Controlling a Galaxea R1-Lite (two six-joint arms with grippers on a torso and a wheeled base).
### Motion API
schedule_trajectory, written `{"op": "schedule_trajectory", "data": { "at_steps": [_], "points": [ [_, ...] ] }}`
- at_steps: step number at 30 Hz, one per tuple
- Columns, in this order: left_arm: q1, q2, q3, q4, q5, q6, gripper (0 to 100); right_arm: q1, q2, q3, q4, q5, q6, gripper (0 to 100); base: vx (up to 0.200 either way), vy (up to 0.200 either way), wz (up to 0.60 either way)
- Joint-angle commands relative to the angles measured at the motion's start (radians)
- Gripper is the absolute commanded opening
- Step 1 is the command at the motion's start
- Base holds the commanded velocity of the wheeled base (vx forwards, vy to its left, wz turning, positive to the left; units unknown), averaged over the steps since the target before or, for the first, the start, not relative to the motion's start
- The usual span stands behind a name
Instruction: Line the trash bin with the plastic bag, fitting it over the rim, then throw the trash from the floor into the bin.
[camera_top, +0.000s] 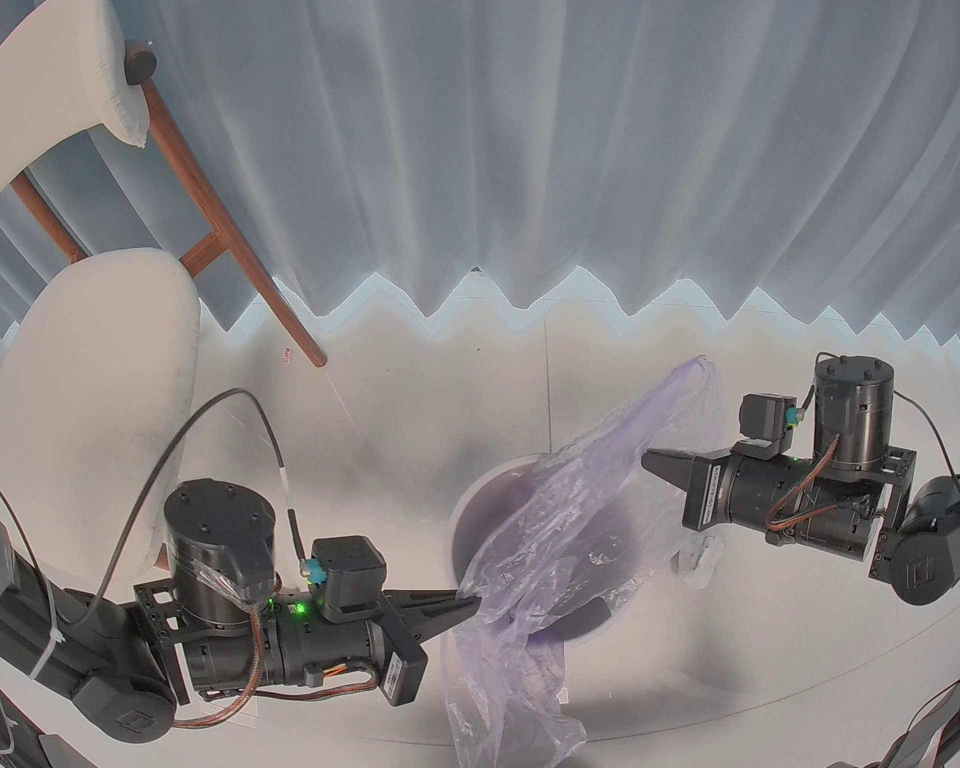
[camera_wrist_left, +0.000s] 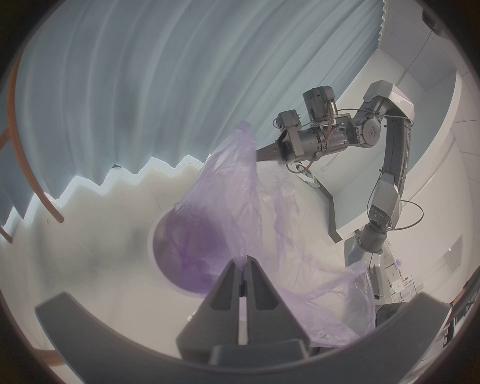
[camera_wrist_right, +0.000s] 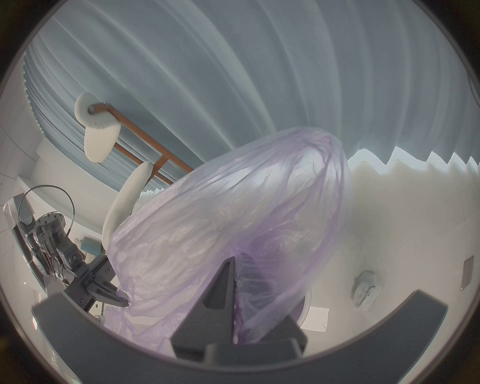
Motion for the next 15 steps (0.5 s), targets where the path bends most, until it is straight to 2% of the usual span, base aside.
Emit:
{"op": "schedule_trajectory", "data": {
  "at_steps": [1, 7, 15],
  "points": [
    [0.018, -0.021, 0.019, 0.000, 0.000, 0.000, 0, -0.020, 0.002, 0.003, -0.026, 0.003, 0.000, 0, 0.000, 0.000, 0.00],
    [0.088, -0.046, 0.059, 0.003, 0.032, 0.000, 0, -0.107, 0.010, -0.003, -0.043, 0.059, -0.003, 0, 0.000, 0.000, 0.00],
    [0.119, -0.081, 0.079, 0.003, 0.052, -0.012, 0, -0.182, 0.016, 0.003, -0.040, 0.082, 0.002, 0, 0.000, 0.000, 0.00]
  ]
}}
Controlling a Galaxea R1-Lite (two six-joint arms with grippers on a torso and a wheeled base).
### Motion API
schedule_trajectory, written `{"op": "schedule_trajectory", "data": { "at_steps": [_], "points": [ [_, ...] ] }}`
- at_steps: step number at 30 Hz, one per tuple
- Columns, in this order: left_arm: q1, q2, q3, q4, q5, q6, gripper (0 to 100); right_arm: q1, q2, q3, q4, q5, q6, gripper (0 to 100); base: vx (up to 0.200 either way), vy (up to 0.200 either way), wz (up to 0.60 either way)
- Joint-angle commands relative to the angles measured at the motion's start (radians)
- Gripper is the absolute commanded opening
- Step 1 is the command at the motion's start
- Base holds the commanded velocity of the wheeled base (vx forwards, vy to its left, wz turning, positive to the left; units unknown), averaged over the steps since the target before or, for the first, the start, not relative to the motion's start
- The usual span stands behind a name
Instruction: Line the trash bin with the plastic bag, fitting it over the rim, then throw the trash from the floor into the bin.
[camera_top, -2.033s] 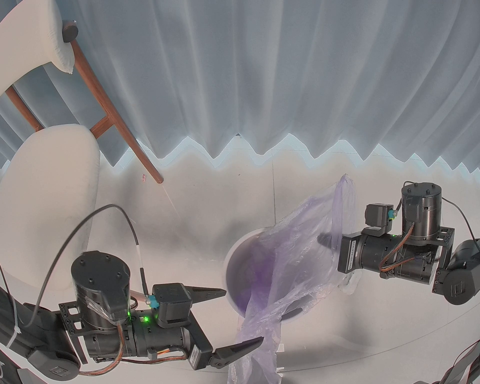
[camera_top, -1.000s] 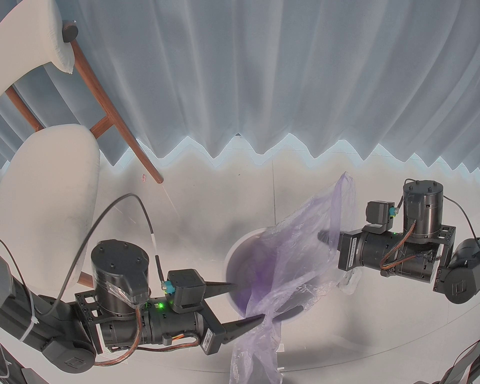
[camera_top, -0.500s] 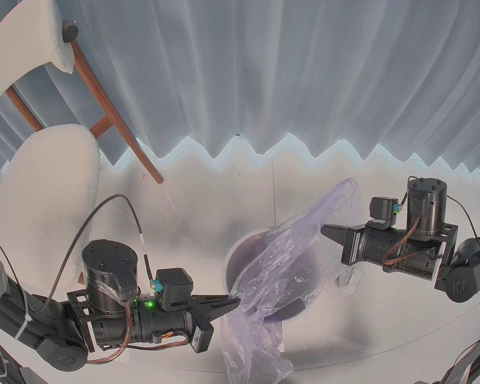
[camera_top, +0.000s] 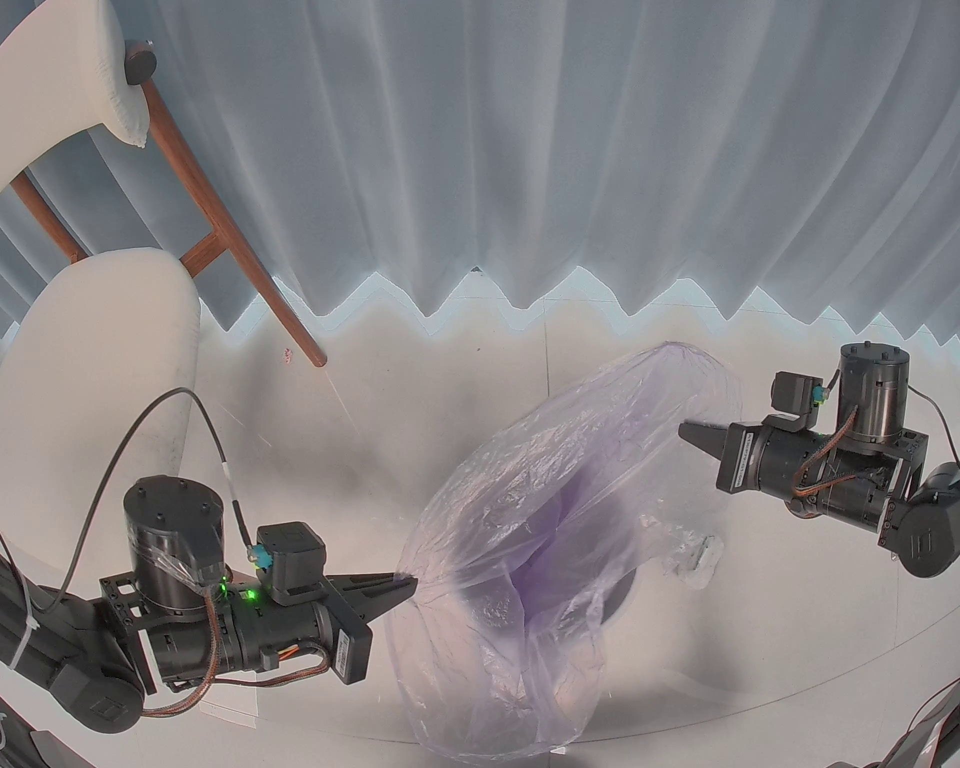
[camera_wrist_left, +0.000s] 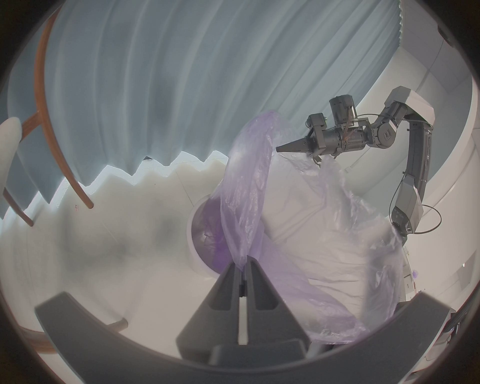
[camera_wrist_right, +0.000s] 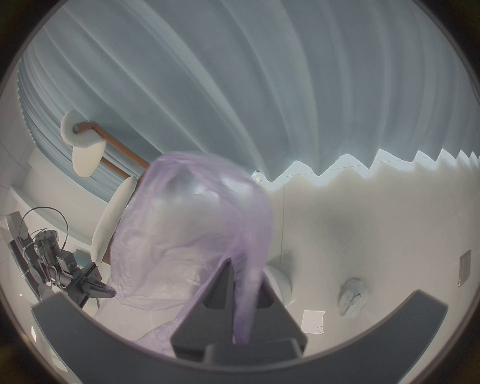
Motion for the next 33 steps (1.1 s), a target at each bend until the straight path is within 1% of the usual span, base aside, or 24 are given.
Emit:
{"op": "schedule_trajectory", "data": {
  "at_steps": [1, 2, 4, 7, 12, 16, 18, 21, 22, 23, 28, 30, 33],
  "points": [
    [0.011, -0.033, 0.011, -0.002, -0.001, -0.016, 0, -0.042, 0.003, 0.010, 0.004, 0.024, 0.002, 0, 0.000, 0.000, 0.00],
    [0.011, -0.033, 0.011, -0.003, -0.003, -0.031, 0, -0.045, 0.003, 0.011, 0.005, 0.029, 0.002, 0, 0.000, 0.000, 0.00],
    [0.005, -0.031, 0.011, -0.020, -0.007, -0.116, 0, -0.045, 0.008, 0.010, 0.005, 0.032, 0.003, 0, 0.000, 0.000, 0.00],
    [0.002, -0.042, -0.001, -0.023, -0.013, -0.217, 0, -0.040, 0.026, 0.005, 0.001, 0.034, 0.002, 0, 0.000, 0.000, 0.00],
    [0.010, -0.038, -0.041, -0.011, -0.015, -0.278, 0, -0.034, 0.060, -0.003, 0.001, 0.034, 0.002, 0, 0.000, 0.000, 0.00],
    [0.002, -0.034, -0.036, -0.034, -0.010, -0.413, 0, -0.034, 0.083, -0.012, 0.001, 0.034, 0.005, 0, 0.000, 0.000, 0.00],
    [0.001, -0.041, -0.033, -0.037, -0.013, -0.508, 0, -0.034, 0.093, -0.012, 0.001, 0.034, 0.015, 0, 0.000, 0.000, 0.00],
    [-0.022, -0.057, -0.053, -0.048, -0.001, -0.688, 0, -0.032, 0.113, -0.007, 0.002, 0.034, 0.048, 0, 0.000, 0.000, 0.00],
    [-0.022, -0.059, -0.055, -0.049, -0.001, -0.694, 0, -0.032, 0.115, -0.007, 0.002, 0.034, 0.048, 0, 0.000, 0.000, 0.00],
    [-0.021, -0.061, -0.079, -0.040, 0.001, -0.748, 0, -0.032, 0.133, -0.006, -0.001, 0.032, 0.052, 0, 0.000, 0.000, 0.00],
    [0.013, -0.025, -0.099, -0.038, -0.004, -0.761, 0, -0.031, 0.164, -0.006, -0.001, 0.032, 0.054, 0, 0.000, 0.000, 0.00],
    [0.011, -0.004, -0.082, -0.049, -0.003, -0.752, 0, -0.026, 0.172, 0.005, 0.001, 0.032, 0.054, 0, 0.000, 0.000, 0.00],
    [0.007, 0.001, -0.052, -0.046, -0.004, -0.751, 0, 0.001, 0.184, 0.020, -0.001, 0.032, 0.063, 0, 0.000, 0.000, 0.00]
  ]
}}
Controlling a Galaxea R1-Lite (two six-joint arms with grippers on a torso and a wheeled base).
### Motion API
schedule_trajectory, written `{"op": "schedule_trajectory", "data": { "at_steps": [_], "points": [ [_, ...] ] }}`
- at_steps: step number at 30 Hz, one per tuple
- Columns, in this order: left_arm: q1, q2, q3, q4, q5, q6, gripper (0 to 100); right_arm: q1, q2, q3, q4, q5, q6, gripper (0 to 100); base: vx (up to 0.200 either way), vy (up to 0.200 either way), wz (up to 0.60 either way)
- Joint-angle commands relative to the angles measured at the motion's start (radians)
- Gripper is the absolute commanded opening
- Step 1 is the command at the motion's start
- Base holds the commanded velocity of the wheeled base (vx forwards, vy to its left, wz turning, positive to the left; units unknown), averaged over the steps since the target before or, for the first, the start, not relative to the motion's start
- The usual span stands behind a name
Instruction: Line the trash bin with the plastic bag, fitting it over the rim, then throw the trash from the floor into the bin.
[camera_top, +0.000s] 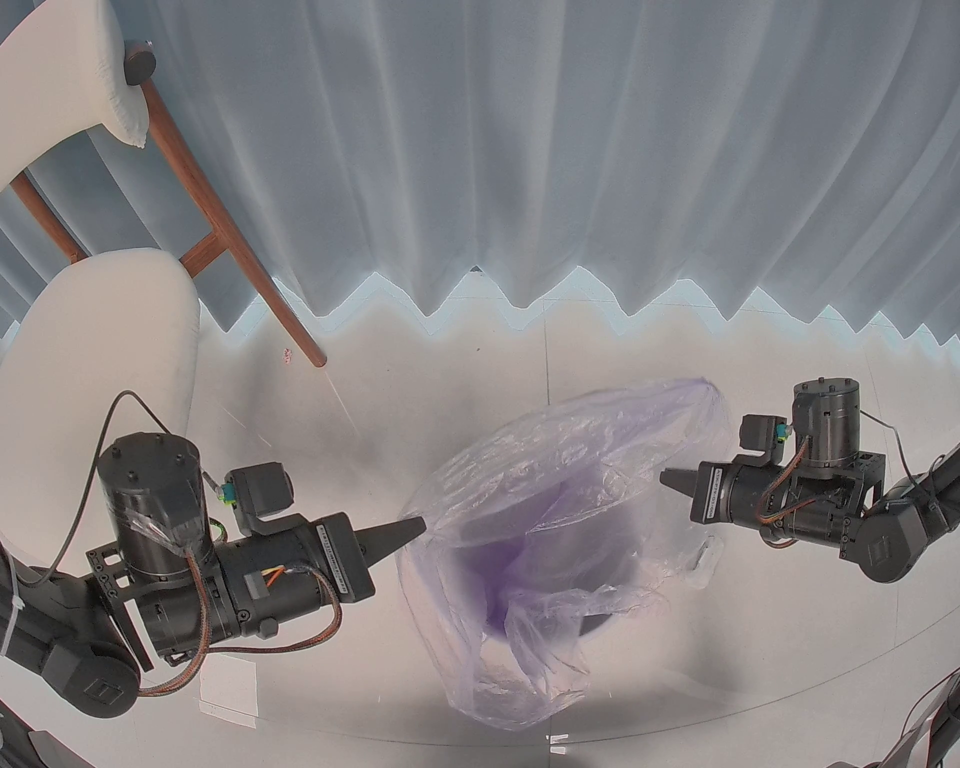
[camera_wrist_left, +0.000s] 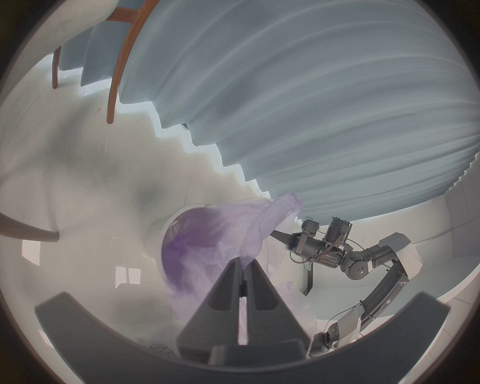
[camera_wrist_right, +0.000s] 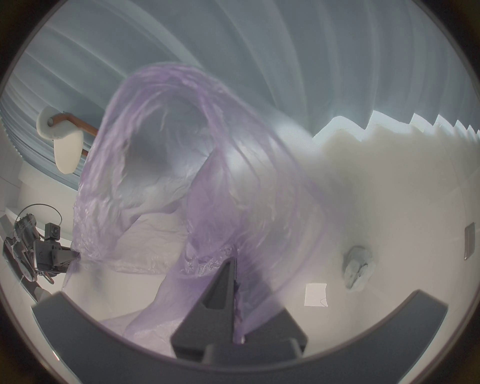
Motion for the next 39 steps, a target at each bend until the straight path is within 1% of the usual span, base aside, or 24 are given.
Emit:
{"op": "schedule_trajectory", "data": {
  "at_steps": [1, 2, 3, 5, 7, 8, 9, 12, 16, 19, 23, 24, 25, 26, 29, 33, 39],
  "points": [
    [0.000, 0.024, 0.028, 0.000, 0.000, 0.003, 0, 0.024, 0.037, 0.018, -0.001, 0.000, 0.007, 0, 0.000, 0.000, 0.00],
    [0.000, 0.024, 0.028, 0.000, 0.000, 0.003, 0, 0.024, 0.037, 0.018, -0.001, 0.000, 0.007, 0, 0.000, 0.000, 0.00],
    [-0.007, 0.028, 0.068, -0.003, 0.001, 0.026, 0, 0.050, 0.043, 0.043, -0.002, 0.000, 0.008, 0, 0.000, 0.000, 0.00],
    [-0.007, 0.038, 0.092, -0.005, 0.001, 0.064, 0, 0.072, 0.044, 0.061, -0.001, 0.000, 0.010, 0, 0.000, 0.000, 0.00],
    [-0.007, 0.047, 0.100, -0.005, 0.001, 0.083, 0, 0.078, 0.046, 0.069, -0.001, 0.000, 0.008, 0, 0.000, 0.000, 0.00],
    [-0.007, 0.057, 0.110, -0.005, -0.002, 0.126, 0, 0.095, 0.044, 0.087, -0.002, 0.000, 0.010, 0, 0.000, 0.000, 0.00],
    [-0.010, 0.057, 0.110, -0.005, -0.002, 0.141, 0, 0.102, 0.044, 0.095, -0.002, 0.000, 0.010, 0, 0.000, 0.000, 0.00],
    [-0.036, 0.057, 0.114, -0.005, 0.000, 0.153, 0, 0.122, 0.037, 0.135, -0.002, 0.000, 0.008, 0, 0.000, 0.000, 0.00],
    [-0.045, 0.078, 0.097, -0.005, 0.004, 0.153, 0, 0.116, 0.050, 0.143, -0.002, 0.002, 0.007, 0, 0.000, 0.000, 0.00],
    [-0.034, 0.178, 0.011, -0.014, 0.037, 0.156, 0, 0.052, 0.106, 0.083, -0.024, 0.002, 0.008, 0, 0.000, 0.000, 0.00],
    [0.001, 0.302, -0.101, -0.083, 0.123, 0.152, 0, -0.019, 0.149, 0.002, -0.076, 0.000, 0.005, 0, 0.000, 0.000, 0.00],
    [0.001, 0.302, -0.101, -0.083, 0.123, 0.152, 0, -0.019, 0.149, 0.002, -0.076, 0.000, 0.005, 0, 0.000, 0.000, 0.00],
    [0.013, 0.357, -0.150, -0.129, 0.142, 0.152, 0, -0.051, 0.167, -0.049, -0.078, 0.000, 0.004, 0, 0.000, 0.000, 0.00],
    [0.020, 0.379, -0.176, -0.147, 0.147, 0.150, 0, -0.068, 0.175, -0.077, -0.073, 0.000, 0.004, 0, 0.000, 0.000, 0.00],
    [0.023, 0.425, -0.219, -0.152, 0.155, 0.150, 0, -0.111, 0.205, -0.140, -0.071, -0.004, -0.003, 0, 0.000, 0.000, 0.00],
    [0.009, 0.445, -0.215, -0.161, 0.155, 0.150, 0, -0.119, 0.216, -0.173, -0.076, -0.011, -0.006, 0, 0.000, 0.000, 0.00],
    [0.023, 0.449, -0.210, -0.163, 0.167, 0.155, 0, -0.117, 0.211, -0.149, -0.078, -0.011, -0.029, 0, 0.000, 0.000, 0.00]
  ]
}}
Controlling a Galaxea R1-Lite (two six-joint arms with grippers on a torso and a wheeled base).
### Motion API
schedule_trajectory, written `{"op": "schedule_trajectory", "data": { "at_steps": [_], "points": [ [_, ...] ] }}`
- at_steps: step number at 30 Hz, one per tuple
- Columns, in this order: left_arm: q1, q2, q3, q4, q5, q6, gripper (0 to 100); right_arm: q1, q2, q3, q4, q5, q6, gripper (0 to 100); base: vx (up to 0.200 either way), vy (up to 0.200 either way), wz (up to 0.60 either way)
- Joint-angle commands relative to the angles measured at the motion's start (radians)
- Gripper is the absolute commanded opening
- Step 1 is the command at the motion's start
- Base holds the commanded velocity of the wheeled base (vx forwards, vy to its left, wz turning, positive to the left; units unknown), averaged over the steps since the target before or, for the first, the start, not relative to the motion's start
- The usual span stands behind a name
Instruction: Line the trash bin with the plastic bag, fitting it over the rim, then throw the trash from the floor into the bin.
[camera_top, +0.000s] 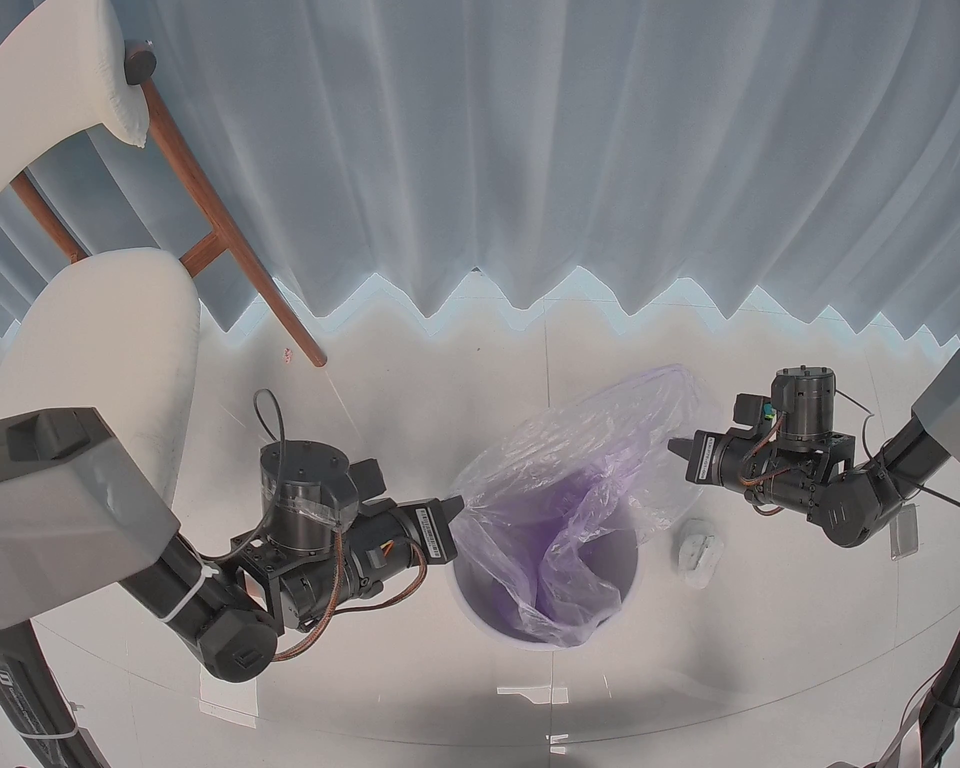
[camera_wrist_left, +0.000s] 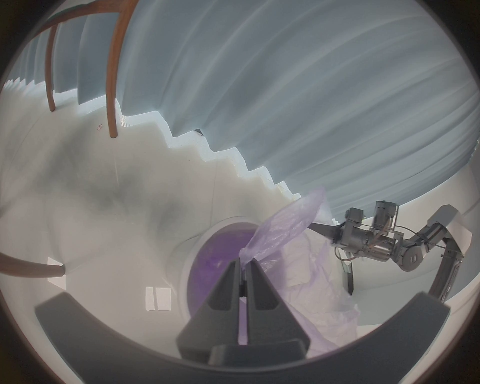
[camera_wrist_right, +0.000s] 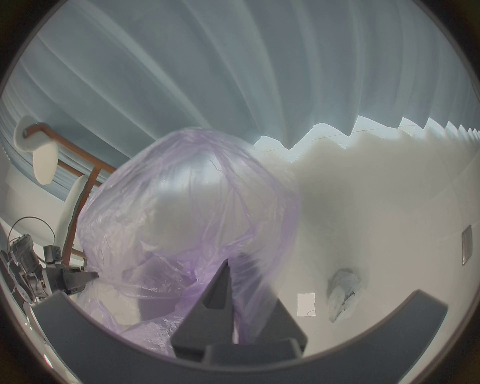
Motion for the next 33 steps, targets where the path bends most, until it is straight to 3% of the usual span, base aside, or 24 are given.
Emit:
{"op": "schedule_trajectory", "data": {
  "at_steps": [1, 6, 7, 12, 14, 18, 19, 21, 22, 33],
  "points": [
    [0.008, 0.032, 0.000, 0.000, 0.007, 0.001, 0, -0.003, 0.014, 0.010, -0.003, -0.001, -0.007, 0, 0.000, 0.000, 0.00],
    [-0.002, 0.020, 0.004, 0.000, 0.022, 0.000, 0, 0.003, 0.023, 0.013, -0.006, 0.001, -0.022, 0, 0.000, 0.000, 0.00],
    [-0.007, 0.018, 0.004, 0.000, 0.023, 0.000, 0, -0.003, 0.029, -0.007, -0.002, 0.001, -0.022, 100, 0.000, 0.000, 0.00],
    [-0.013, 0.015, 0.008, -0.002, 0.028, 0.001, 0, 0.001, -0.023, 0.005, 0.018, 0.001, 0.061, 100, 0.000, 0.000, 0.00],
    [-0.013, 0.014, 0.006, -0.010, 0.045, 0.001, 0, 0.020, -0.107, 0.050, 0.071, 0.004, 0.167, 100, 0.000, 0.000, 0.00],
    [-0.013, 0.008, 0.008, -0.037, 0.054, 0.001, 0, 0.041, -0.231, 0.082, 0.236, 0.012, 0.288, 100, 0.000, 0.000, 0.00],
    [-0.022, 0.006, 0.009, -0.040, 0.056, 0.001, 0, 0.051, -0.288, 0.100, 0.330, 0.018, 0.357, 100, 0.000, 0.000, 0.00],
    [-0.025, 0.006, 0.009, -0.040, 0.057, 0.001, 0, 0.063, -0.307, 0.110, 0.359, 0.019, 0.383, 100, 0.000, 0.000, 0.00],
    [-0.036, 0.006, 0.014, -0.043, 0.069, 0.003, 0, 0.109, -0.362, 0.134, 0.448, 0.022, 0.466, 100, 0.000, 0.000, 0.00],
    [-0.045, -0.012, 0.029, -0.052, 0.074, 0.012, 0, 0.278, -0.339, 0.166, 0.466, 0.018, 0.650, 100, 0.000, 0.000, 0.00]
  ]
}}
